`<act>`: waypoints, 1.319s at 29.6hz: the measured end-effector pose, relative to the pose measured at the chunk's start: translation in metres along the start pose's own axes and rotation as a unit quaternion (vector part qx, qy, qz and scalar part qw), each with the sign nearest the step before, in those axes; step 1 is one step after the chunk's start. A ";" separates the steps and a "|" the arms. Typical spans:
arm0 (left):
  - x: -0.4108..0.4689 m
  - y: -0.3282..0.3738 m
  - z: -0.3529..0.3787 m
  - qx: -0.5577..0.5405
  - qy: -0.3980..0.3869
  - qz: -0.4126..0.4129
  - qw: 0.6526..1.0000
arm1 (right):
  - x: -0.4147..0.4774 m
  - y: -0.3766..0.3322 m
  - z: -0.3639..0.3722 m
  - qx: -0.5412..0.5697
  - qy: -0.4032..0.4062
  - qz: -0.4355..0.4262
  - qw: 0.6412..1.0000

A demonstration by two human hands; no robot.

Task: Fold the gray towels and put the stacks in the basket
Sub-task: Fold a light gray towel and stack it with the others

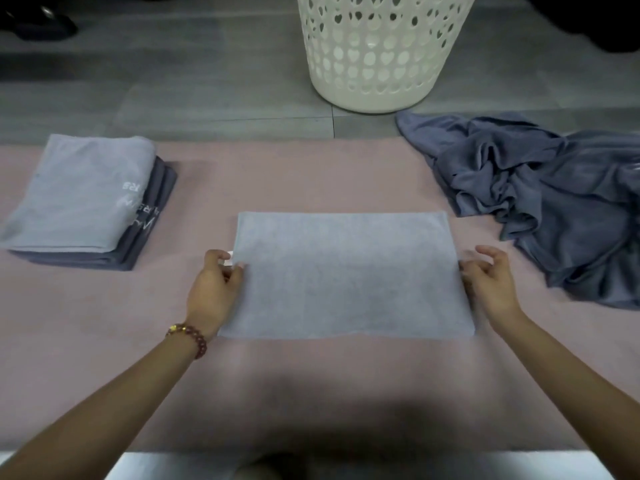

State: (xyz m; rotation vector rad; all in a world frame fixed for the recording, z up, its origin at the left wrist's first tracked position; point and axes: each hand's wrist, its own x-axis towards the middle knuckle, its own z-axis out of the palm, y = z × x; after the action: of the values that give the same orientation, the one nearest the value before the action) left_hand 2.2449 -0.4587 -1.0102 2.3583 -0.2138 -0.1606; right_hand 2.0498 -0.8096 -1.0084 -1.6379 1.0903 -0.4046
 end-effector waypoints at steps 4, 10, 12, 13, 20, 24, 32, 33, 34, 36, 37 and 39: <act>-0.046 -0.015 0.002 0.041 0.031 0.002 0.999 | -0.041 0.016 -0.012 -0.054 -0.018 -0.018 0.998; -0.056 -0.022 0.003 0.119 0.027 0.060 0.991 | -0.062 0.022 0.004 -0.173 0.022 -0.114 0.978; -0.046 -0.020 0.000 0.136 0.027 0.080 0.987 | -0.060 0.019 0.007 -0.230 0.026 -0.142 0.962; -0.043 -0.021 -0.001 0.148 0.022 0.085 0.985 | -0.060 0.019 0.007 -0.260 0.020 -0.151 0.954; -0.054 -0.023 0.002 0.139 0.027 -0.004 0.990 | -0.070 0.023 0.006 -0.400 -0.006 -0.152 0.904; -0.049 -0.015 0.012 0.171 0.093 0.037 0.980 | -0.066 0.022 0.009 -0.381 0.006 -0.153 0.912; -0.062 -0.001 0.058 0.338 -0.157 0.441 0.816 | -0.081 0.026 0.011 -0.381 -0.012 -0.095 0.919; -0.058 -0.007 0.054 0.342 -0.160 0.407 0.832 | -0.081 0.023 0.010 -0.360 -0.018 -0.079 0.929; -0.053 -0.013 0.047 0.338 -0.154 0.373 0.850 | -0.080 0.020 0.009 -0.338 -0.028 -0.064 0.939; -0.046 -0.026 0.032 0.339 -0.145 0.330 0.869 | -0.076 0.013 0.005 -0.301 -0.051 -0.033 0.952; -0.043 -0.032 0.024 0.342 -0.146 0.318 0.872 | -0.073 0.010 0.004 -0.279 -0.058 -0.014 0.958; -0.041 -0.045 0.010 0.339 -0.149 0.273 0.888 | -0.067 0.005 0.002 -0.212 -0.059 0.018 0.975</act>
State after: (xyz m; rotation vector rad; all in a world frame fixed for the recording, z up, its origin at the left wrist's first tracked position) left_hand 2.2077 -0.4258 -1.0468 2.8231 -1.2438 -0.1929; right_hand 2.0145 -0.7540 -0.9964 -1.9832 1.1689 -0.0475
